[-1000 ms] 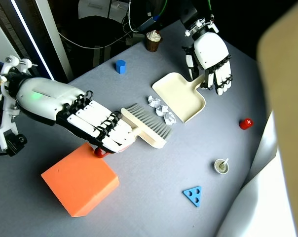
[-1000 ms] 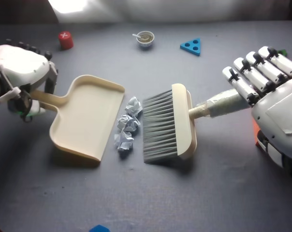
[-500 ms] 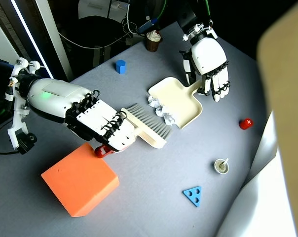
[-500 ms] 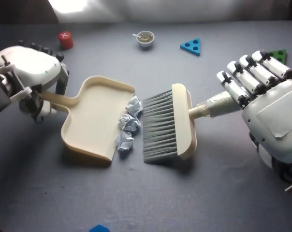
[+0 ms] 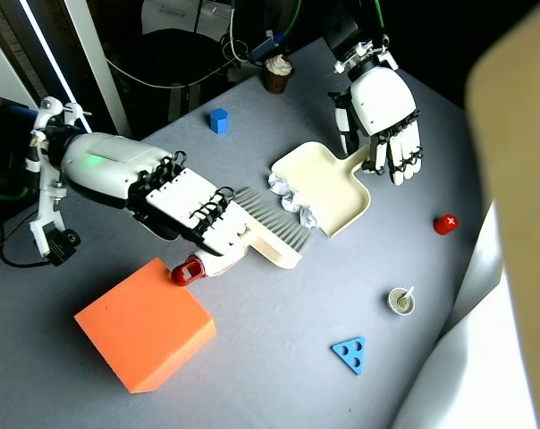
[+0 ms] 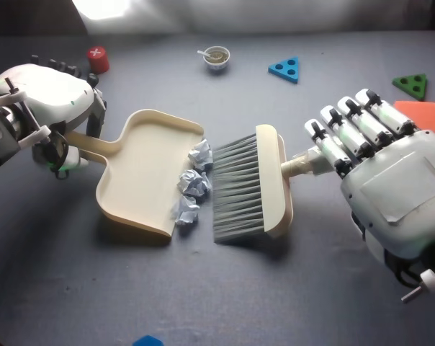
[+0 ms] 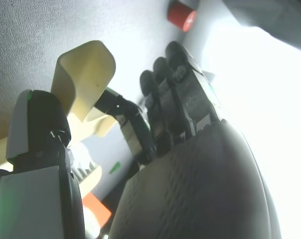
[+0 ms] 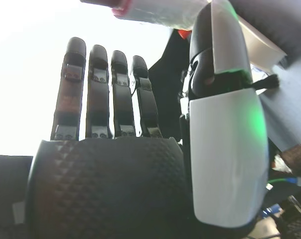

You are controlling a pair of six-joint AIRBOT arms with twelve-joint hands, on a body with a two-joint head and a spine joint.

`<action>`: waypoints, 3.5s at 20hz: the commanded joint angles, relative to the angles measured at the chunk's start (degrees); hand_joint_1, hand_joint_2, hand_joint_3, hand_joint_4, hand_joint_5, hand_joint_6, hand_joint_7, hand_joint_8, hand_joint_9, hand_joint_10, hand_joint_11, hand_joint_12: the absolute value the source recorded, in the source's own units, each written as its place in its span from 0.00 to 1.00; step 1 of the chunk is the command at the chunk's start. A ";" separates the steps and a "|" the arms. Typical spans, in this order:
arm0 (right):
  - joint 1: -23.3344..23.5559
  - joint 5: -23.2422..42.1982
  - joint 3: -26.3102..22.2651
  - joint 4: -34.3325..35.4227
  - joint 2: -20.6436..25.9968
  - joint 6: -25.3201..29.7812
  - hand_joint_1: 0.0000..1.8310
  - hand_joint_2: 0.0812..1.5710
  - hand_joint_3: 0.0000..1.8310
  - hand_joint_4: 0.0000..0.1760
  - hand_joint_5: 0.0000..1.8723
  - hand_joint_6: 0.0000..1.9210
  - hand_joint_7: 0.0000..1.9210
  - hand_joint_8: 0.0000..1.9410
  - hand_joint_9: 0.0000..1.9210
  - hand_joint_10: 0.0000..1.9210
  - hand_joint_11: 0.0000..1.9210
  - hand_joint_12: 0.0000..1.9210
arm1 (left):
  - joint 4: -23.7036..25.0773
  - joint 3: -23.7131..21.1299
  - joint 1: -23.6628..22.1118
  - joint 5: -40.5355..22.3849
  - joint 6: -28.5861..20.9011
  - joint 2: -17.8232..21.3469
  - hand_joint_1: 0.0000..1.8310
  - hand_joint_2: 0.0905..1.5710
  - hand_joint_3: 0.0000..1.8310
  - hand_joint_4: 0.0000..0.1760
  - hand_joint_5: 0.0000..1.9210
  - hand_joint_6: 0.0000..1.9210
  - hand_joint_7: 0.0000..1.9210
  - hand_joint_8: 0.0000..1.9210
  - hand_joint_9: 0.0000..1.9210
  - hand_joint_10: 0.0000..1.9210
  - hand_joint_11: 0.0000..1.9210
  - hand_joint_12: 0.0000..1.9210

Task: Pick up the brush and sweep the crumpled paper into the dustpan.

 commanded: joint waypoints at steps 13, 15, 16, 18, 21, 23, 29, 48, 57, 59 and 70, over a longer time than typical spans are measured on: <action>0.16 -6.97 9.35 -5.00 -6.83 -0.66 0.61 0.61 0.00 0.00 0.16 0.00 0.12 0.00 0.14 0.00 0.16 0.01 | 1.21 -0.31 -1.13 -5.27 0.41 -0.60 0.60 0.70 0.00 0.00 0.50 0.52 0.23 0.00 0.19 0.00 0.21 0.01; 0.77 -6.54 11.62 -5.35 -8.38 -0.66 0.60 0.60 0.00 0.00 0.14 0.00 0.11 0.00 0.14 0.00 0.15 0.01 | 1.16 -0.27 -1.18 -5.26 0.41 -0.54 0.60 0.70 0.00 0.00 0.50 0.52 0.22 0.00 0.18 0.00 0.20 0.00; 1.01 -6.35 12.17 -5.35 -8.79 -0.65 0.60 0.60 0.00 0.00 0.14 0.00 0.11 0.00 0.14 0.00 0.15 0.01 | 1.15 -0.26 -1.18 -5.22 0.41 -0.54 0.59 0.70 0.00 0.00 0.50 0.53 0.21 0.00 0.18 0.00 0.20 0.00; 1.63 -6.17 14.25 -5.36 -10.30 -0.61 0.61 0.59 0.00 0.00 0.15 0.00 0.11 0.00 0.13 0.00 0.15 0.01 | 1.15 -0.24 -1.18 -5.09 0.41 -0.58 0.59 0.70 0.00 0.00 0.50 0.53 0.23 0.00 0.19 0.00 0.20 0.01; 2.06 -5.81 16.85 -5.36 -12.01 -0.61 0.60 0.60 0.00 0.00 0.13 0.00 0.11 0.00 0.13 0.00 0.14 0.00 | 1.15 -0.26 -1.16 -4.92 0.41 -0.65 0.59 0.70 0.00 0.00 0.50 0.52 0.22 0.00 0.19 0.00 0.21 0.01; 2.65 -5.53 18.33 -5.36 -12.84 -0.20 0.57 0.60 0.00 0.00 0.11 0.00 0.10 0.00 0.11 0.00 0.12 0.00 | 1.13 -0.29 -1.17 -4.84 0.41 -0.65 0.60 0.70 0.00 0.00 0.51 0.52 0.23 0.00 0.19 0.00 0.20 0.01; 3.94 -4.29 21.12 -6.92 -13.84 -0.18 0.62 0.58 0.00 0.00 0.14 0.00 0.13 0.00 0.13 0.00 0.14 0.01 | 0.93 -0.31 -1.20 -4.83 0.41 -0.45 0.60 0.70 0.00 0.00 0.50 0.52 0.23 0.00 0.20 0.00 0.20 0.00; 3.47 -3.70 22.66 -7.98 -13.72 -0.21 0.69 0.68 0.00 0.00 0.67 0.10 0.47 0.66 0.47 0.30 0.21 0.66 | 0.83 -0.11 -1.59 -4.67 0.41 -0.30 0.59 0.70 0.00 0.00 0.51 0.51 0.23 0.00 0.19 0.00 0.18 0.00; 3.33 -3.12 21.10 -10.39 -11.54 -1.86 0.82 0.73 0.00 0.00 0.51 1.00 0.53 1.00 0.70 1.00 0.75 1.00 | 0.67 -0.18 -1.58 -4.44 0.41 -0.23 0.60 0.71 0.00 0.00 0.49 0.55 0.23 0.00 0.20 0.00 0.20 0.01; 3.33 -2.40 20.21 -10.39 -10.49 -3.57 0.82 0.73 0.00 0.00 0.51 1.00 0.53 1.00 0.70 1.00 0.75 1.00 | 0.52 -0.17 -1.60 -4.45 0.41 -0.25 0.59 0.71 0.00 0.00 0.48 0.56 0.22 0.00 0.20 0.00 0.19 0.01; 18.03 9.30 8.86 8.10 -2.71 -21.26 0.84 0.75 0.00 0.96 0.45 1.00 0.49 1.00 0.64 1.00 0.72 1.00 | -0.32 -0.14 -2.50 -4.53 1.39 -0.33 0.61 0.71 0.00 0.00 0.49 0.54 0.22 0.00 0.21 0.00 0.20 0.01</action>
